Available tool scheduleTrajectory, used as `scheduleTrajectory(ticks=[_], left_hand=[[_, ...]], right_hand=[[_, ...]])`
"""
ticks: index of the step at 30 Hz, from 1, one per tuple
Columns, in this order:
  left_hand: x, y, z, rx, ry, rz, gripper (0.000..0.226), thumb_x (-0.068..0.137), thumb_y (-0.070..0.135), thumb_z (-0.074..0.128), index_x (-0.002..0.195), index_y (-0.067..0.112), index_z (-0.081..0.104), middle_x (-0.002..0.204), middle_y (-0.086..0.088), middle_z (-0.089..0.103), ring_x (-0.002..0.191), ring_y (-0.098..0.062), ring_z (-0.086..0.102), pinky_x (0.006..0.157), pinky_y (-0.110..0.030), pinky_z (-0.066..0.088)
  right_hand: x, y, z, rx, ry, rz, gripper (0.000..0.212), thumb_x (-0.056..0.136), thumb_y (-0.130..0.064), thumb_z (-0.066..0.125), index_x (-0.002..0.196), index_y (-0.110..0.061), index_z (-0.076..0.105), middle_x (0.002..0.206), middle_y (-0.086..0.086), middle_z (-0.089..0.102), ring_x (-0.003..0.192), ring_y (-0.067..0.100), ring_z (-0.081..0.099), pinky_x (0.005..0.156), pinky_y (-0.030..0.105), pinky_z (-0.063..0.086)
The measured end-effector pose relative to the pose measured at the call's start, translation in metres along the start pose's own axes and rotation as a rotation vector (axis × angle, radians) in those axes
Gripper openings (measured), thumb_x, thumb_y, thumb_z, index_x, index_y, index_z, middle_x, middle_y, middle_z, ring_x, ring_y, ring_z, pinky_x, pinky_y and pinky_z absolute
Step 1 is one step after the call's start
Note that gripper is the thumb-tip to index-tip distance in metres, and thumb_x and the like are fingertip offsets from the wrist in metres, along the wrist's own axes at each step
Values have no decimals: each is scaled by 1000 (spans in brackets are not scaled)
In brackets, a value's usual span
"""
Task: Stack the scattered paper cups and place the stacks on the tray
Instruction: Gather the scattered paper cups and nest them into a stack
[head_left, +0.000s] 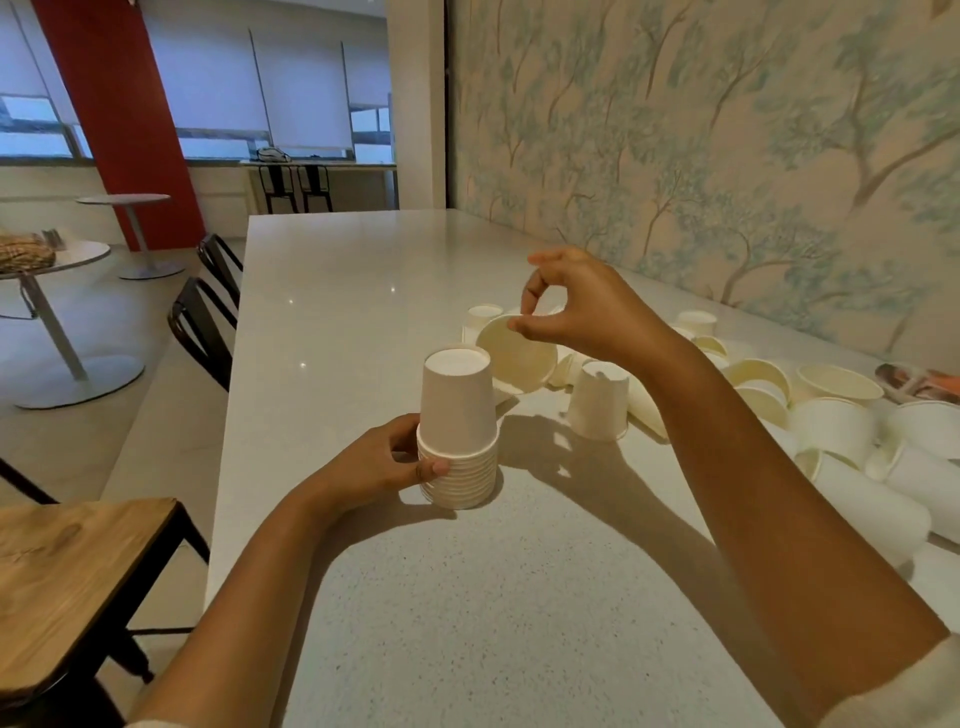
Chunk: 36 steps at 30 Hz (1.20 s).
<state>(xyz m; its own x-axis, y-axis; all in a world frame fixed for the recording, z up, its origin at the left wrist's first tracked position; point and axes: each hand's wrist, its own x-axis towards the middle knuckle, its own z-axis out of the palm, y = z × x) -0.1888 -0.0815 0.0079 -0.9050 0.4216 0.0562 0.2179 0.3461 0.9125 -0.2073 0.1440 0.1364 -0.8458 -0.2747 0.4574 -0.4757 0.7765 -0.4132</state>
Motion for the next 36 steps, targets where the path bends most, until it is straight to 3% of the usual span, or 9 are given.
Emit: scheduleTrajectory(ticks=[6, 11, 15, 17, 21, 25, 29, 31, 36], left_hand=[[1, 0, 0, 34, 27, 1, 83, 35, 83, 63, 108, 54, 39, 108, 33, 51, 95, 9, 56, 66, -4, 47], [0, 1, 1, 42, 32, 7, 81, 34, 84, 62, 105, 54, 39, 106, 33, 52, 91, 9, 58, 64, -3, 47], [0, 1, 1, 32, 22, 15, 79, 36, 82, 64, 106, 53, 42, 107, 31, 54, 93, 11, 58, 66, -3, 47], [-1, 2, 1, 37, 20, 18, 79, 37, 82, 63, 107, 54, 41, 107, 33, 54, 92, 13, 57, 66, -2, 46], [0, 3, 1, 54, 20, 14, 80, 37, 84, 61, 108, 51, 42, 108, 30, 55, 93, 11, 57, 66, -2, 46], [0, 3, 1, 66, 30, 13, 90, 33, 88, 58, 112, 48, 39, 108, 30, 52, 94, 8, 56, 66, -3, 46], [0, 3, 1, 50, 13, 19, 90, 34, 86, 60, 112, 46, 41, 112, 25, 54, 100, 4, 56, 73, -7, 47], [0, 3, 1, 40, 10, 15, 91, 34, 85, 62, 114, 45, 42, 113, 25, 55, 101, 3, 57, 74, -8, 47], [-1, 4, 2, 43, 22, 7, 91, 32, 86, 60, 112, 46, 41, 109, 28, 54, 95, 7, 57, 67, -3, 47]], right_hand=[[-10, -29, 3, 136, -22, -73, 19, 76, -23, 72, 72, -28, 55, 145, -1, 38, 131, 17, 36, 98, 27, 29], [-13, -34, 20, 22, -82, -187, 22, 75, -38, 72, 88, -30, 57, 145, -3, 35, 131, 19, 34, 100, 31, 34], [-11, -40, 19, 40, -1, -247, 32, 83, -43, 61, 109, -26, 56, 138, -2, 42, 112, 5, 39, 83, 6, 29], [-12, -45, 15, 119, 29, -251, 35, 88, -42, 54, 117, -22, 52, 133, 0, 47, 103, 2, 43, 71, 3, 31], [-18, -50, 18, 181, -89, -245, 40, 92, -42, 47, 126, -21, 42, 125, 2, 57, 89, 5, 56, 64, 7, 37], [-15, -48, 24, 210, -232, -169, 43, 91, -41, 49, 129, -24, 40, 125, 0, 58, 98, 9, 58, 70, 11, 42], [-4, -22, 11, 351, -45, -68, 32, 86, -41, 57, 115, -28, 50, 112, -5, 60, 95, 5, 59, 72, 13, 45], [1, -1, 15, 230, 35, 3, 33, 85, -41, 60, 112, -25, 53, 114, -2, 61, 97, 9, 58, 72, 16, 44], [3, 33, 57, -231, -120, 262, 47, 82, -57, 54, 117, -25, 52, 118, -2, 61, 103, 20, 58, 89, 43, 46]])
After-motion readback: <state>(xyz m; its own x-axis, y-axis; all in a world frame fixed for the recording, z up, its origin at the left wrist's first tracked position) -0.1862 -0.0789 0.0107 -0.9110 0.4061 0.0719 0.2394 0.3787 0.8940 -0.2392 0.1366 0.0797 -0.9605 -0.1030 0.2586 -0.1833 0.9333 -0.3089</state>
